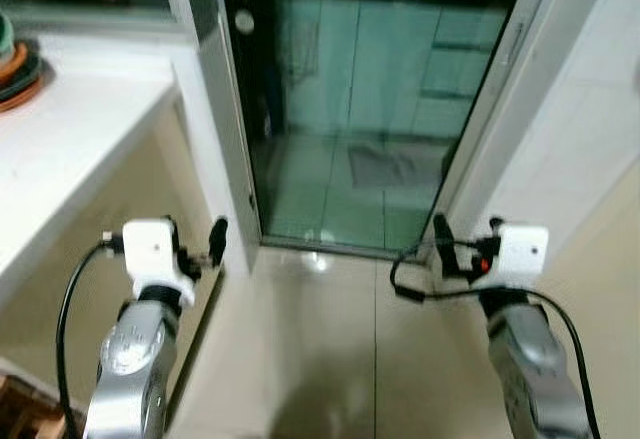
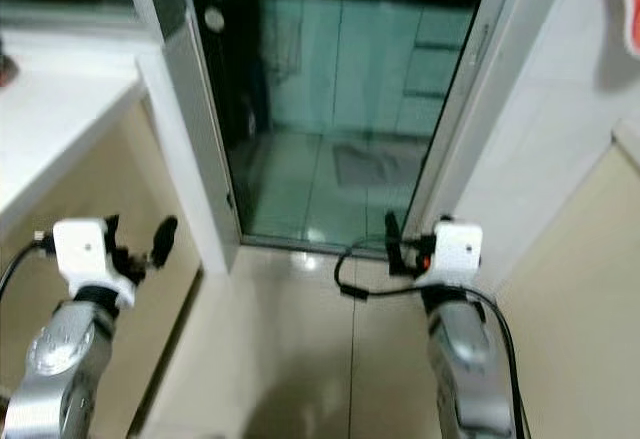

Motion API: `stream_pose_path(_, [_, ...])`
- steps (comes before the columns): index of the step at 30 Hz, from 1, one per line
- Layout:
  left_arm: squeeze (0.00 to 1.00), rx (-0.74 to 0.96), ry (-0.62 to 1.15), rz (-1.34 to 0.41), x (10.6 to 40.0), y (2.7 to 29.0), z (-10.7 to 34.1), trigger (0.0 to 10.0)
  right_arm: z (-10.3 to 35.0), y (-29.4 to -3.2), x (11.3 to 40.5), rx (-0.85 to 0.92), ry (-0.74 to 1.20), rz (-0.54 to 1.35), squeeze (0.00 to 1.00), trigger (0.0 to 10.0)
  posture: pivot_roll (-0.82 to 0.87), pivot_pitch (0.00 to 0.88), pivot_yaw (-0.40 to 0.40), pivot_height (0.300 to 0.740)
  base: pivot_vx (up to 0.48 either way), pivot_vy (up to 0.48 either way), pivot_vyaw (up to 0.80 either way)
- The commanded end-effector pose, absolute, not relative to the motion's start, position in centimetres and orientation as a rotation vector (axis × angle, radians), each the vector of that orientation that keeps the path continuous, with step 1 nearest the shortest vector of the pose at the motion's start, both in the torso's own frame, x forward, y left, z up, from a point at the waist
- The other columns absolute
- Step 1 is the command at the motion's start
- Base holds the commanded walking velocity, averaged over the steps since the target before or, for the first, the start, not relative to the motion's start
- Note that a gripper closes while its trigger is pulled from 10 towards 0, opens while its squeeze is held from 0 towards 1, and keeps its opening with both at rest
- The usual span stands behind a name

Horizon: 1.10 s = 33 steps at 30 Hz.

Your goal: Restocking fridge

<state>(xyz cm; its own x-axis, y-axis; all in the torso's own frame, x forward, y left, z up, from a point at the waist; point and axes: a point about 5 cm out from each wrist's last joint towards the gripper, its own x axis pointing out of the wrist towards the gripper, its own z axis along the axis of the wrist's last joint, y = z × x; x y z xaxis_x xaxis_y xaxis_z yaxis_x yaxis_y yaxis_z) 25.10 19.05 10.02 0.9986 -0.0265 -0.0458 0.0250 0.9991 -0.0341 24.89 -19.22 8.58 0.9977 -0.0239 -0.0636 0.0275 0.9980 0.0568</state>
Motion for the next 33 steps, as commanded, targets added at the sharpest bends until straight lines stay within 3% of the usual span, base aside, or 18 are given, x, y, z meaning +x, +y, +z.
stream_pose_path(1, [0.00,-0.029,0.042,-0.039,25.46,18.51,10.36,10.0,8.37,-19.71,24.86,0.069,0.083,-0.053,0.00,10.0,-0.10,0.000,0.032,0.740,0.000,0.000,0.00])
stream_pose_path(33, [0.00,-0.032,0.051,-0.046,25.69,18.24,10.33,10.0,7.78,-19.47,24.78,0.039,0.122,-0.049,0.00,10.0,-0.10,0.000,0.032,0.740,0.000,0.000,0.00])
